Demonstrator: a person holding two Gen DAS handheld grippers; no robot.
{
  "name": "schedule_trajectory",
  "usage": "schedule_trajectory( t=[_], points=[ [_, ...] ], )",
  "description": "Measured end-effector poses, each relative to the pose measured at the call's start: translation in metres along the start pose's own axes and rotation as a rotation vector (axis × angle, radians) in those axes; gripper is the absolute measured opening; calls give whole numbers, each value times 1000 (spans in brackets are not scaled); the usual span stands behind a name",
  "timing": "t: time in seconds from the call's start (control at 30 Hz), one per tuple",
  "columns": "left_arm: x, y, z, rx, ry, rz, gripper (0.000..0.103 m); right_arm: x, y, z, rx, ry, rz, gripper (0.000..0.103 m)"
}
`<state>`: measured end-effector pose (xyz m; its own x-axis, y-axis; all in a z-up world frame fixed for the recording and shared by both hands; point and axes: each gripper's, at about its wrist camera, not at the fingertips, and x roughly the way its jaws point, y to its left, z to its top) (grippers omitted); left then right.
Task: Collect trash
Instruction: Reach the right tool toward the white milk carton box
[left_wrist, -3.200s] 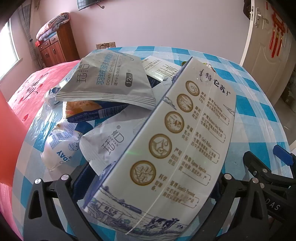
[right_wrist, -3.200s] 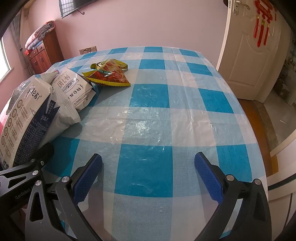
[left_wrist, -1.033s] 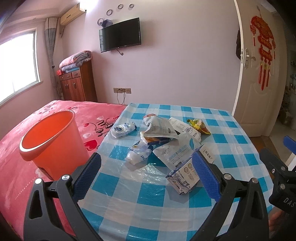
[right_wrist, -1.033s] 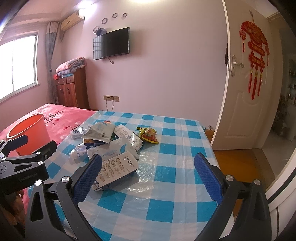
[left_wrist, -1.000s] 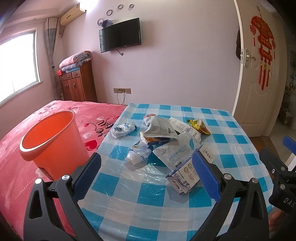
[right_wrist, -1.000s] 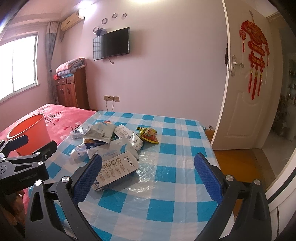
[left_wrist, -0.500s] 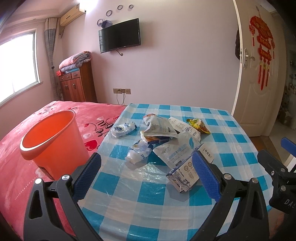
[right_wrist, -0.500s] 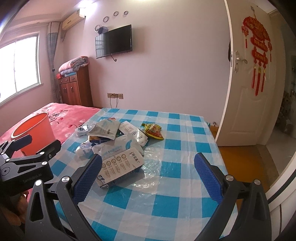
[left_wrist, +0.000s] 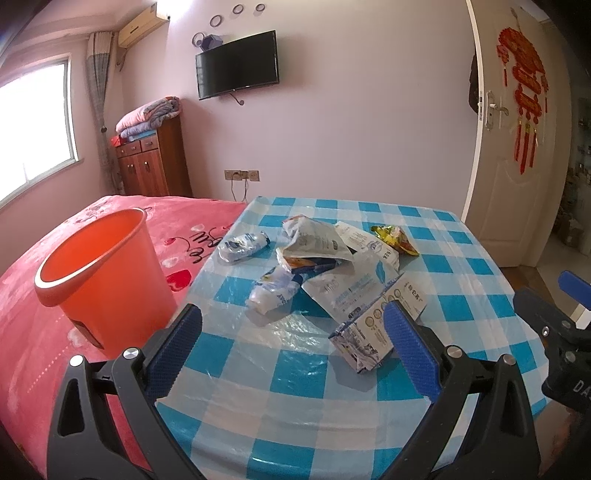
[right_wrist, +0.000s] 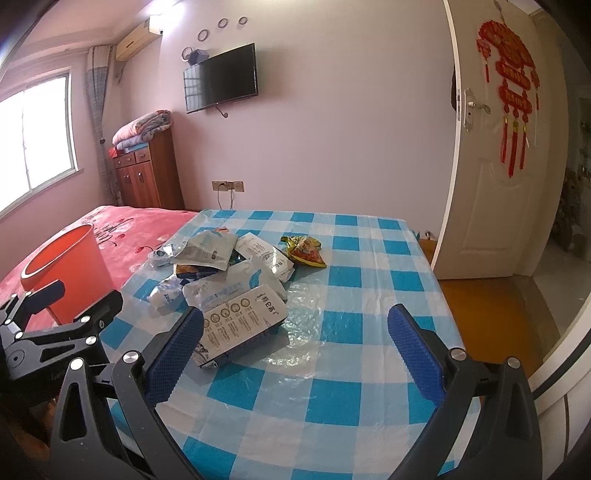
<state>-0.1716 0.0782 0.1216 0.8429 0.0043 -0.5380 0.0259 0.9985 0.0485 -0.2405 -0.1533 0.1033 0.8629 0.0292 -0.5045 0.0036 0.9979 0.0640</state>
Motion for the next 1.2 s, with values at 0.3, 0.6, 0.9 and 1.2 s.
schedule_trajectory(
  t=[0.3, 0.6, 0.9, 1.2],
  points=[
    [20, -8, -12, 29, 40, -36, 99, 26, -10, -10, 36, 74, 4, 99],
    [45, -7, -27, 64, 87, -83, 99, 62, -16, -23, 77, 183, 48, 99],
    [72, 13, -34, 57, 124, -141, 99, 98, -12, -29, 145, 275, 195, 99],
    [100, 42, -19, 7, 144, -153, 99, 128, -5, -28, 277, 366, 402, 97]
  ],
)
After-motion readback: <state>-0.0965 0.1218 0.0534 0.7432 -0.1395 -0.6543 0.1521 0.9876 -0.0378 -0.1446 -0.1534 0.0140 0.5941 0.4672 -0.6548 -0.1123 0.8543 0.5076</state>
